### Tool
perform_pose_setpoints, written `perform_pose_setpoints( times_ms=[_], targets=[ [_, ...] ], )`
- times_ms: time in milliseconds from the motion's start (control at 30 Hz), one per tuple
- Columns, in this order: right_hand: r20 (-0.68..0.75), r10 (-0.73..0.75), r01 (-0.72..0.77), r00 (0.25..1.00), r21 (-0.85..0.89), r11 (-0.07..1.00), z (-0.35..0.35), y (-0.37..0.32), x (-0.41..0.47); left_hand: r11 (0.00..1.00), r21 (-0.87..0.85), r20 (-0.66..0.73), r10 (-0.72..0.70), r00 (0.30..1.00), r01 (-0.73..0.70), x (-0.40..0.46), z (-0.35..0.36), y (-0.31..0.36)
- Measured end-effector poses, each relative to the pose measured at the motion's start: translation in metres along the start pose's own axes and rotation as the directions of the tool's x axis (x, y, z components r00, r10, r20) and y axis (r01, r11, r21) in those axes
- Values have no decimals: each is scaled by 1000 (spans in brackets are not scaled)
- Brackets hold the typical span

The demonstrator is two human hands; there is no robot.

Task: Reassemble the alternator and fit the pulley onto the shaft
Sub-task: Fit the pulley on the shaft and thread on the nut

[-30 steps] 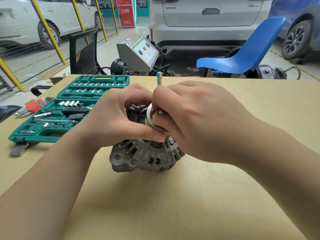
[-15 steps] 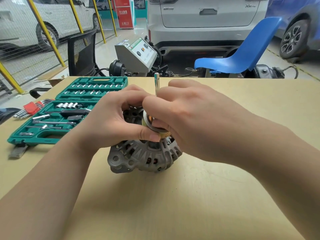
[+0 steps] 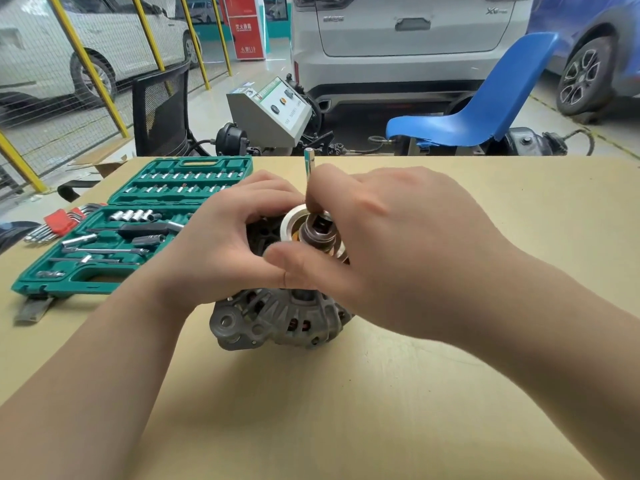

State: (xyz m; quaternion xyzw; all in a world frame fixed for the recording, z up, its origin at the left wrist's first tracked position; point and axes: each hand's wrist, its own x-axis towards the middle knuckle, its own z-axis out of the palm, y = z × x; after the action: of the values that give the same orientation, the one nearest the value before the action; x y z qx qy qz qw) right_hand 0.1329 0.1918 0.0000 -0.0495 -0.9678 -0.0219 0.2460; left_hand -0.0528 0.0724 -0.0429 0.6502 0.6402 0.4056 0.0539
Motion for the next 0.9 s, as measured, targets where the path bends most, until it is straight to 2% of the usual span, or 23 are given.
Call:
perform_pose_setpoints(
  times_ms=[133, 367, 433, 500, 567, 633, 667, 767, 900],
  targets=[
    [-9, 34, -34, 999, -77, 996, 6, -5, 2, 1000, -23, 4, -5, 1000, 5, 0, 1, 1],
    [54, -225, 226, 973, -13, 974, 13, 16, 12, 998, -60, 39, 31, 999, -29, 2, -1, 4],
    [42, -324, 323, 945, 20, 946, 11, 24, 17, 997, -76, 41, 35, 999, -32, 3, -1, 2],
    [48, -462, 462, 885, 14, 887, 10, 32, 22, 995, -98, 53, 38, 998, -33, 5, -3, 1],
    [69, -586, 589, 808, -57, 806, 10, 41, 25, 992, -125, 77, 45, 996, -35, 7, -5, 0],
    [98, -629, 637, 771, -115, 762, 7, 47, 28, 990, -139, 90, 38, 995, -26, 8, -4, -2],
    [103, -623, 631, 775, -140, 763, 5, 49, 28, 991, -135, 87, 34, 996, -22, 10, -4, -3],
    [99, -517, 526, 850, -142, 839, 2, 40, 22, 992, -126, 72, 32, 997, -23, 12, -1, -3],
    [49, -211, 214, 976, -77, 974, 10, 16, 9, 995, -96, 76, 49, 996, -42, 11, 0, -2]
  ],
)
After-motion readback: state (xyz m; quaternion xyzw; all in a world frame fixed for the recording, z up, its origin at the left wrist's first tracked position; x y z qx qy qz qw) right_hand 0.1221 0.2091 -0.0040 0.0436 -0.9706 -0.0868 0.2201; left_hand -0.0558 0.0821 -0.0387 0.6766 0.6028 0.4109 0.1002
